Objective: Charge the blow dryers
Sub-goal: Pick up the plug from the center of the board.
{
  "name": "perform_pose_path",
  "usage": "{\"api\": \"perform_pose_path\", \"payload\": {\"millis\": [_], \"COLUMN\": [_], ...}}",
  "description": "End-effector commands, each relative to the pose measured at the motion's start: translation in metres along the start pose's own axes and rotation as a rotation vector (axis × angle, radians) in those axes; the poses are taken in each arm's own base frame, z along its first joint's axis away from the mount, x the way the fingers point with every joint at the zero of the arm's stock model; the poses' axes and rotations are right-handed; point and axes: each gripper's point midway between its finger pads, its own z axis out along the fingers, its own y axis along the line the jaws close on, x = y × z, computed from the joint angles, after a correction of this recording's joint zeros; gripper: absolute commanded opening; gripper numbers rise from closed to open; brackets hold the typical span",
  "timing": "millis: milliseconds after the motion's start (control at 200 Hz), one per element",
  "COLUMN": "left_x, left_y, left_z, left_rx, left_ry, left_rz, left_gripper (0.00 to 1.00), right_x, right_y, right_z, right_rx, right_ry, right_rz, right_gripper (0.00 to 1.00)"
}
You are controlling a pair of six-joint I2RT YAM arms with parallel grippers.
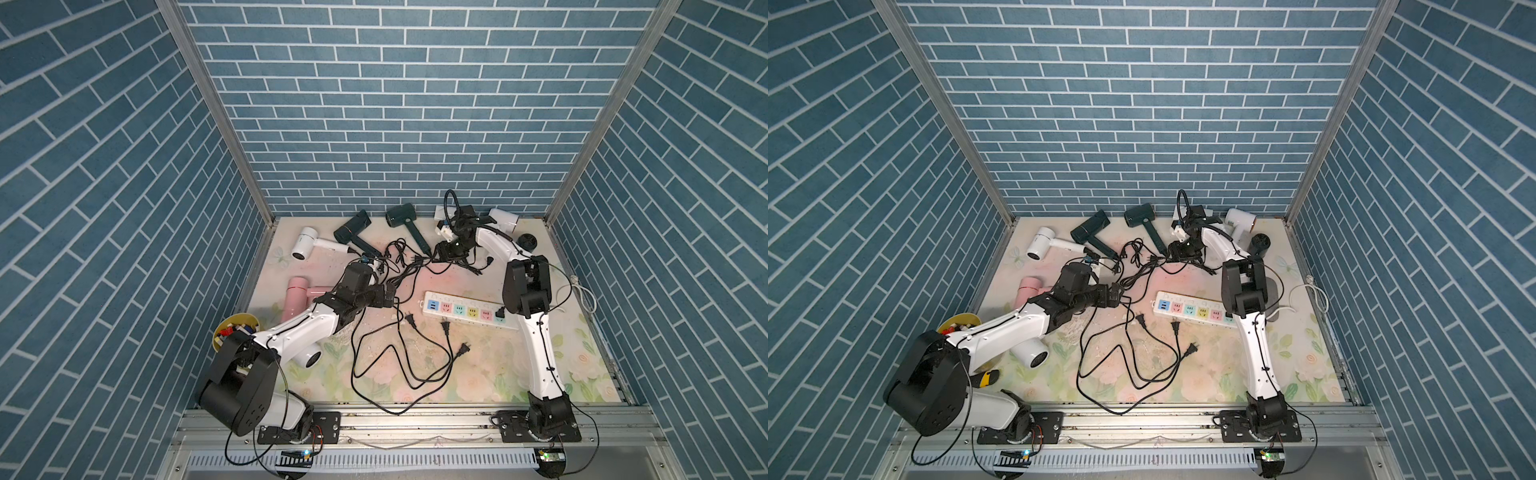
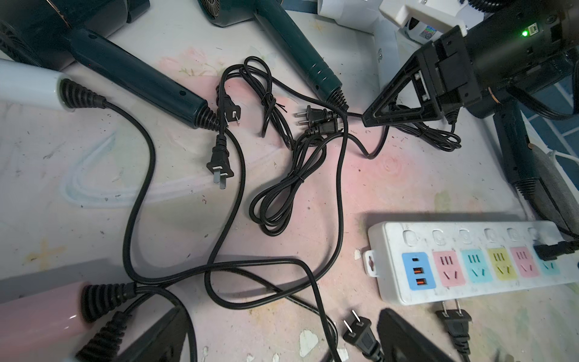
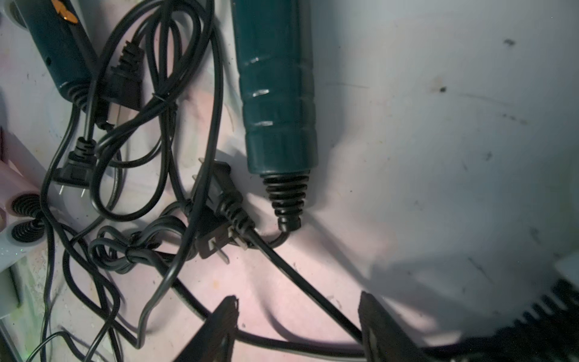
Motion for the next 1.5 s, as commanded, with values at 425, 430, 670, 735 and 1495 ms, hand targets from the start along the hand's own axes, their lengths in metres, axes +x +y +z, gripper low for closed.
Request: {"api": "perform_pose_path", "payload": {"millis": [425,430,670,735,1495], "left_x": [-0.003,-0.003,-0.004,-0.004,-0.008], "left_y": [0.002,0.002,0.002,0.002,-0.001], "left_z": [-0.002,-0.002,-0.003,-0.003,-0.010], "left_rx": [-0.002,-0.002,-0.002,-0.001,0.018], "left_ry": [-0.017,-0.017,-0.022,-0.022,-0.048], "left_rz": [0.011,0.011,0.013,0.015,0.009], "left_gripper": [1.00,0.99,0.99,1.00,0.99], "right_x": [0.014,0.014,0.011,0.011,-0.015], "right_y": [0.003,0.003,-0.007,-0.010,0.003], "right_z": [0.015,0.016,0.020,0.022,-0.042], "right_rx": [0.037,0.038,0.099,0.117,0.230], "right_ry": [0.108,0.109,0.127,0.133,0.000], "right_rz": [-0.164,-0.164,-0.196,-0.205,-0.295], "right_gripper": [0.46,0.46,0.57,0.57,0.00]}}
